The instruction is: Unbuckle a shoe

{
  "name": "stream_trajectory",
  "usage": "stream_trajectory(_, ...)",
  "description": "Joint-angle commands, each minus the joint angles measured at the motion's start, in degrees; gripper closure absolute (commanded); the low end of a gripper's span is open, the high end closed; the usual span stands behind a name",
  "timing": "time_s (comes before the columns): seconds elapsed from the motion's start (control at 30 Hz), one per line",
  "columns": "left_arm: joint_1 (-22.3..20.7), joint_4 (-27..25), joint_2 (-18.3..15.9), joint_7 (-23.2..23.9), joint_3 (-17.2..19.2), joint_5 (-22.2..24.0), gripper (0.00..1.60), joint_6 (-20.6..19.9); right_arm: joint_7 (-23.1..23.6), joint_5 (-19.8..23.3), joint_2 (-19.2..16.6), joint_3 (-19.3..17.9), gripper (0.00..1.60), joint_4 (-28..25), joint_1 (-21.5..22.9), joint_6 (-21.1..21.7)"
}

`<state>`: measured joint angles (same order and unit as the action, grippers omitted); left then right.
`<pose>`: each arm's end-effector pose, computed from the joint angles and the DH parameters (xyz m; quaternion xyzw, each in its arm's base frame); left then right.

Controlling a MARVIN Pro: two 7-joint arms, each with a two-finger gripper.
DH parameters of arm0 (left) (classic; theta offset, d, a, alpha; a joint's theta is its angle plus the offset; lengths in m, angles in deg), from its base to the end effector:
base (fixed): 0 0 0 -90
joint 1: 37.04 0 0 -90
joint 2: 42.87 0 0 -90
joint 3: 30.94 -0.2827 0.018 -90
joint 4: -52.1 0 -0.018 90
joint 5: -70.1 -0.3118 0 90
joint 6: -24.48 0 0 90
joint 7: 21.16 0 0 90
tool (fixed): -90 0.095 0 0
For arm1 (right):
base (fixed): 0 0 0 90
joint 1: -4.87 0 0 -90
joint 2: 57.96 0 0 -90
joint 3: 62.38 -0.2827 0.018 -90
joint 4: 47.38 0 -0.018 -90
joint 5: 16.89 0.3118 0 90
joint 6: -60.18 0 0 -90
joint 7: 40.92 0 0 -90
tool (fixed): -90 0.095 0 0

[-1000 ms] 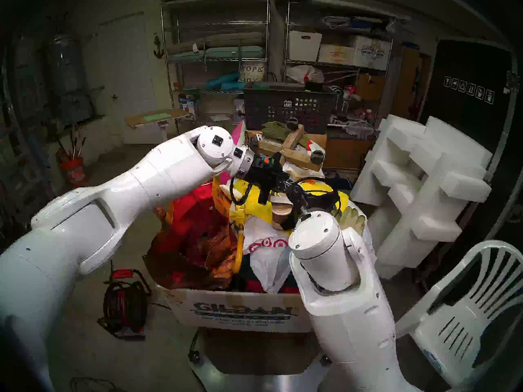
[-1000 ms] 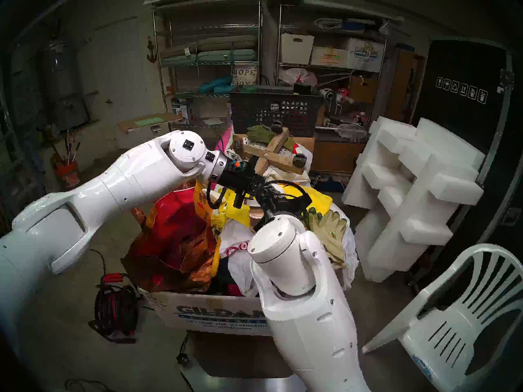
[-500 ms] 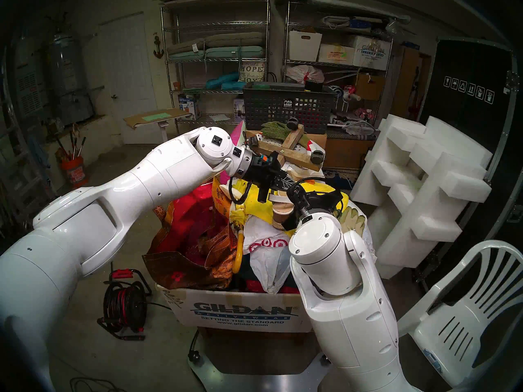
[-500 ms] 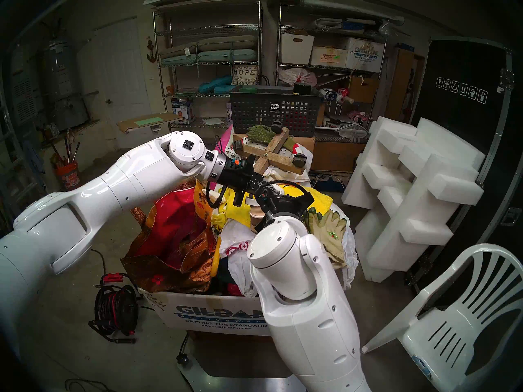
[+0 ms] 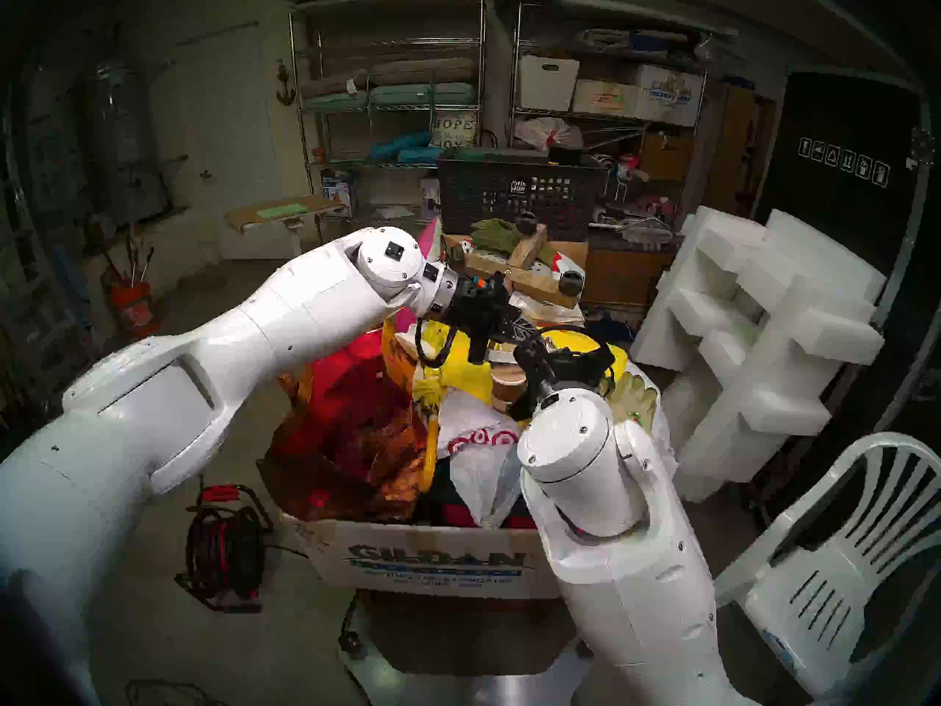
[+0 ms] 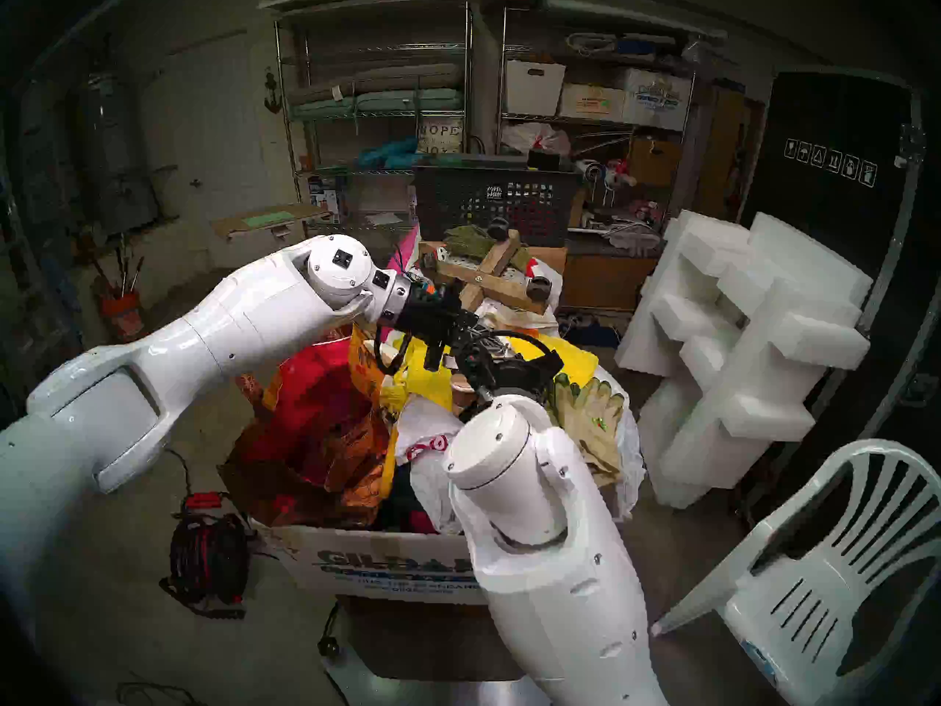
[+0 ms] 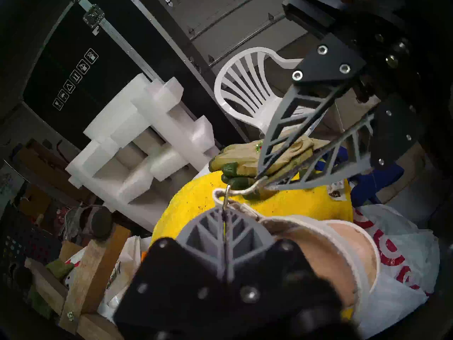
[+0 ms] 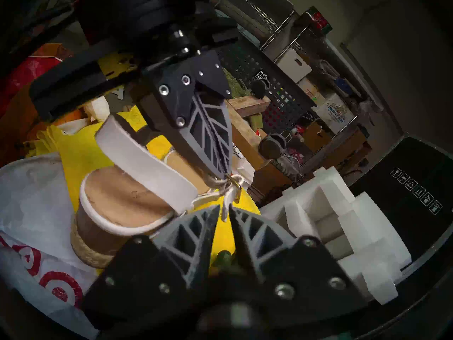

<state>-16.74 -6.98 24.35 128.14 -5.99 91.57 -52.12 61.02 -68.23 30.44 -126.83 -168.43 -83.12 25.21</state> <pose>0.5363 -0.1366 -0.1161 0.4079 -0.7558 0.4733 0.1960 0.3621 0.1135 -0.1544 0.7494 0.2437 0.5624 0.2506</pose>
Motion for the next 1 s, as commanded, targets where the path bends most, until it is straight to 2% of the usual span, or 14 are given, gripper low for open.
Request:
stream_trajectory(0.0, -1.5, -0.5, 0.1, 0.2, 1.3, 0.8, 1.6, 0.4, 0.6, -0.3, 1.0, -0.5, 0.88, -0.1, 1.4, 0.0)
stream_trajectory(0.47, -1.6, -0.7, -0.2, 0.1, 1.5, 0.7, 1.6, 0.5, 1.7, -0.1, 1.0, -0.9, 0.85, -0.4, 1.1, 0.0)
stream_trajectory(0.97, -1.6, -1.2, -0.6, 0.1, 1.7, 0.7, 1.6, 0.5, 0.8, 0.5, 0.5, -0.7, 0.87, -1.1, 0.2, 0.0)
